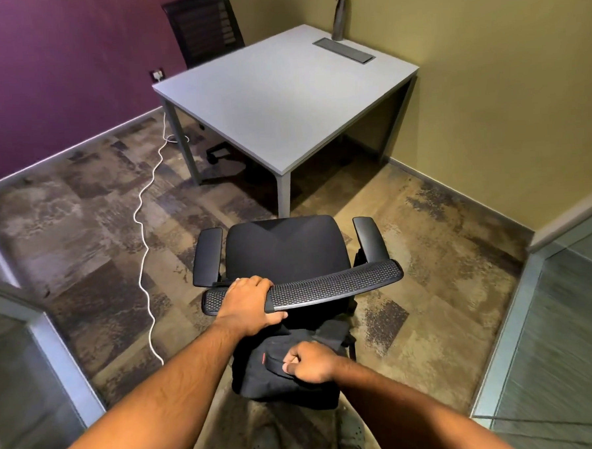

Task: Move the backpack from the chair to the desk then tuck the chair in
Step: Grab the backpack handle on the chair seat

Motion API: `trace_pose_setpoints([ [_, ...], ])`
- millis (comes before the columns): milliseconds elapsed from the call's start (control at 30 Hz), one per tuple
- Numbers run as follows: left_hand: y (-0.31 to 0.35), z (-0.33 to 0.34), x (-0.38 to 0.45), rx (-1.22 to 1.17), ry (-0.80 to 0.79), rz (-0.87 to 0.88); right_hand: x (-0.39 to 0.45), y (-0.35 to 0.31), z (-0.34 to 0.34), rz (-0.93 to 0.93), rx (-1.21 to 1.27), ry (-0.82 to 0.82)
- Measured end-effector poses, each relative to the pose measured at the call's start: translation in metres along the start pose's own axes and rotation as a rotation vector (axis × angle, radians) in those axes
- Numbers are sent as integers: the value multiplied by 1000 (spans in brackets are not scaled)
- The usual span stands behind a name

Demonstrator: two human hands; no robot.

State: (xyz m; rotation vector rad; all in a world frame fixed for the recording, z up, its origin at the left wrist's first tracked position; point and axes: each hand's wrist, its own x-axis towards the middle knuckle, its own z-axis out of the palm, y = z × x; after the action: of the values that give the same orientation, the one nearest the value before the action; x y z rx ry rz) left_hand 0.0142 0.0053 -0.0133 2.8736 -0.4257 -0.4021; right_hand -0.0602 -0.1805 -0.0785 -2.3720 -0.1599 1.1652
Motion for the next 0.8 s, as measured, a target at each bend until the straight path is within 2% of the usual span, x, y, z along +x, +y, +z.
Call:
trace_pose_setpoints([
  [133,-1,-1,-2,-13,6,6,2,-4,7,6,-46,-70],
  [467,0,-17,-12,-98,71,-35,-9,-6,-3,-15,-27,73],
  [633,-20,-29,-31,-106,99,-100,-16,-22,-6,-51,-44,88],
  [800,-39,-36,-46,-246,162,-146,-22,-42,-17,-85,-33,115],
])
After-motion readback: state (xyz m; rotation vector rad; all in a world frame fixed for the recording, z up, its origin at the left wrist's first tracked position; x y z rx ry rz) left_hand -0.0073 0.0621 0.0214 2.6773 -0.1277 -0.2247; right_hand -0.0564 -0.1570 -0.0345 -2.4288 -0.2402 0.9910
